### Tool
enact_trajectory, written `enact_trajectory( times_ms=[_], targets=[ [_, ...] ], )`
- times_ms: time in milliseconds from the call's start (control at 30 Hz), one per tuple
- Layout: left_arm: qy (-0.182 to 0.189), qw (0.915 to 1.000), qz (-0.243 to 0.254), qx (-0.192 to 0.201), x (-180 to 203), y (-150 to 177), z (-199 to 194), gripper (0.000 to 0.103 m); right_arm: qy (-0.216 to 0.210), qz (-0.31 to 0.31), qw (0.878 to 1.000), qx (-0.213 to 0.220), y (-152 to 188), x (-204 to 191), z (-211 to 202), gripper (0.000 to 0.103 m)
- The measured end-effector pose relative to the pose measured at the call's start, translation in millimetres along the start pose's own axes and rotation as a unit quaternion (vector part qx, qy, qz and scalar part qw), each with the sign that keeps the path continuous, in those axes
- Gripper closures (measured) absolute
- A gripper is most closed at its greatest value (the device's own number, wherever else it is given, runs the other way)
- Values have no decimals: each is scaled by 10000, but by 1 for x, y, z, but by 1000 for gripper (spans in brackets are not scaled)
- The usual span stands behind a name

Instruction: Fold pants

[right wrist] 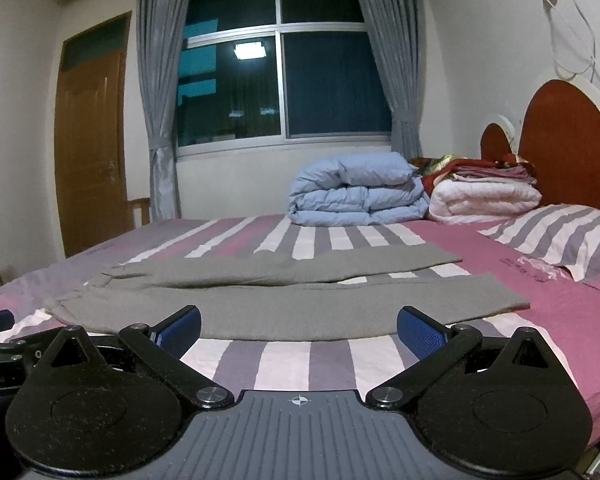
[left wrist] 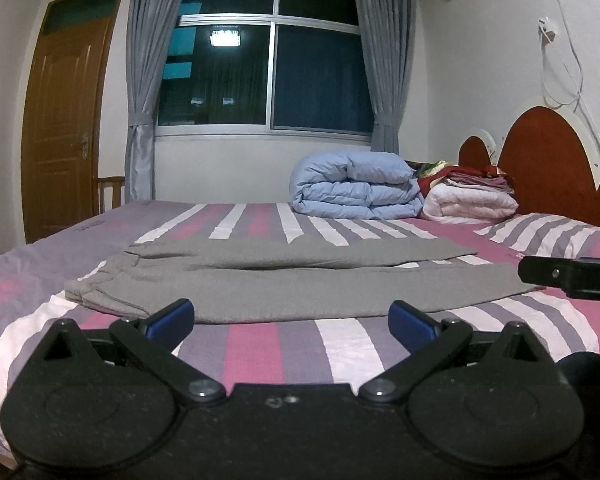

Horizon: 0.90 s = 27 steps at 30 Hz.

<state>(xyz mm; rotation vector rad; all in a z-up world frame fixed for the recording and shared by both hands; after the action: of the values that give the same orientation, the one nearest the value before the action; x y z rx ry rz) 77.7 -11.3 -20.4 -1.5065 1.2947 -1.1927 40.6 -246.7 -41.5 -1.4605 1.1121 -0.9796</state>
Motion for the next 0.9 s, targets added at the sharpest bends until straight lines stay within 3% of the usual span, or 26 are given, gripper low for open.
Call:
enact_trajectory(
  times_ms=[667,800,900],
  targets=[
    [-30,9998,-70,-200,-6,-4,6,6,-35,-159,9998,-117,2,-6,4,0],
    [-236,9994,-154,-214,-28,-23,23,6,-420,-121,9990,-56,-16,-5,20,0],
    [-394,9979,-421,-304,-61,-44,52,6,-691,-252,9972,-144,-36,-9,54,0]
  ],
)
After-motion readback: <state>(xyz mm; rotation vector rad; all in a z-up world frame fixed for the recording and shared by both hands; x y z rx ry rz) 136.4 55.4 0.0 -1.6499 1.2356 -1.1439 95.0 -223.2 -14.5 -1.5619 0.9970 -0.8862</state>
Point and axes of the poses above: each gripper's, at about its wrist camera, not at the fingertips, and z roughly the way its jaws point, x to its right, y to its underside, the point moved 8 cm from there along z, roughly the way its jaws point, and after that the axes turned 8 degrees about -z, right-handed, at the moved point
